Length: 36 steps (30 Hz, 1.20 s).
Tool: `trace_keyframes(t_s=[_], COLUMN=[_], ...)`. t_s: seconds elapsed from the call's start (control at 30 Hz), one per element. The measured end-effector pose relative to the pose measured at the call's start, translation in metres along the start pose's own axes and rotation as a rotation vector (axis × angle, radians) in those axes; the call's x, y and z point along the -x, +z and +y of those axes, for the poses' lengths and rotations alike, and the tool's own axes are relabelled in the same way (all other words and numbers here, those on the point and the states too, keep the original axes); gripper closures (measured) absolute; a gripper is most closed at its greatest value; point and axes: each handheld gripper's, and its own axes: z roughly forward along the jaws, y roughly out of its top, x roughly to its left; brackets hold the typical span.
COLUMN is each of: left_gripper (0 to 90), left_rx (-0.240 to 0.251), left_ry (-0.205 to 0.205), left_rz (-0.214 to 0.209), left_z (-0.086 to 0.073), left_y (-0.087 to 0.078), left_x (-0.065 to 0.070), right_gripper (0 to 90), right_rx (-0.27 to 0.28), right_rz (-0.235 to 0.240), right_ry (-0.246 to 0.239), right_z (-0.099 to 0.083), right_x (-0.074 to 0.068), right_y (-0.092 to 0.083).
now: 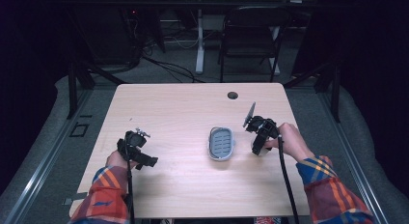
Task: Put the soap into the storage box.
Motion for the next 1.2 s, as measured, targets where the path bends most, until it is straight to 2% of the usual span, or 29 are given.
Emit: trace_keyframes(t_s=[0.7, 1.2], left_gripper=[0.1, 0.2], left_rx=[-0.004, -0.006], left_ry=[0.004, 0.008], left_rz=[0.001, 0.000], left_z=[0.001, 0.002], left_y=[0.000, 0.001], left_x=[0.000, 0.001], right_gripper=[24.3, 24.3], right_rx=[-0.004, 0.009], right_rz=[-0.010, -0.009], right_ry=[-0.018, 0.003], right_z=[0.009, 0.011], right_x=[0.000, 0.006], right_y=[-0.011, -0.027])
